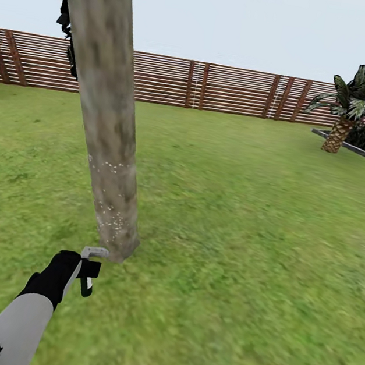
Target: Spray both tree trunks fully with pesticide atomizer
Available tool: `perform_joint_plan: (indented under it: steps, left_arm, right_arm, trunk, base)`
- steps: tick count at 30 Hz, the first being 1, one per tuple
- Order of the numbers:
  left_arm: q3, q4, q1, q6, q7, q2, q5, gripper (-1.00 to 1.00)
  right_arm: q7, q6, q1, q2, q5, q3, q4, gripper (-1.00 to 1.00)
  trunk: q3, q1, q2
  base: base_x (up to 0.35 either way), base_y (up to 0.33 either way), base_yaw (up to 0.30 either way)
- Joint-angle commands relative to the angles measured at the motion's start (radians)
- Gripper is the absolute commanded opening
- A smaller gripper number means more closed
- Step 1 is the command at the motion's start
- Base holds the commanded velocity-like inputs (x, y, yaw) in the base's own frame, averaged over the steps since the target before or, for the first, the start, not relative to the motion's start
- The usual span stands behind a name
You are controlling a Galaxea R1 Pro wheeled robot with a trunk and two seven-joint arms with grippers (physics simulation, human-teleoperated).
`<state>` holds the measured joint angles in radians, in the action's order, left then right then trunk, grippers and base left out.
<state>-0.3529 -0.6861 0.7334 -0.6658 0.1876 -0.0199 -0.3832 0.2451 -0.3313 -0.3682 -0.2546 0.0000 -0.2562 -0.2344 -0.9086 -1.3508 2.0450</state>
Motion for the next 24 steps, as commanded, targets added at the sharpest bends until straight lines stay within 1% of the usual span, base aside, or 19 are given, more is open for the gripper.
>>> perform_joint_plan:
  steps: [1, 7, 14, 24]
  left_arm:
    - [0.0, 0.0, 0.0, 0.0, 0.0, 0.0, 0.0, -1.0]
    - [-0.001, 0.0, 0.0, 0.0, 0.0, 0.001, 0.0, -1.0]
    - [-0.001, 0.0, 0.0, 0.0, 0.001, 0.001, 0.0, -1.0]
    - [0.0, 0.001, 0.0, 0.0, 0.01, -0.003, 0.001, -1.0]
  right_arm:
    - [0.0, 0.0, 0.0, 0.0, 0.0, 0.0, 0.0, 1.0]
    - [0.0, 0.0, 0.0, 0.002, 0.0, 0.0, 0.001, 1.0]
    - [0.0, 0.0, 0.0, 0.002, 0.0, 0.0, 0.001, 1.0]
    - [0.0, 0.0, 0.0, 0.002, 0.002, 0.002, 0.001, 1.0]
  trunk:
    - [0.0, 0.0, 0.0]
    - [0.002, 0.0, 0.0]
    - [0.003, 0.0, 0.0]
    - [0.003, 0.0, 0.0]
  base:
    - [0.005, -0.322, 0.251]
    - [0.007, -0.322, 0.262]
    - [0.095, -0.322, 0.234]
    - [0.118, -0.322, 0.011]
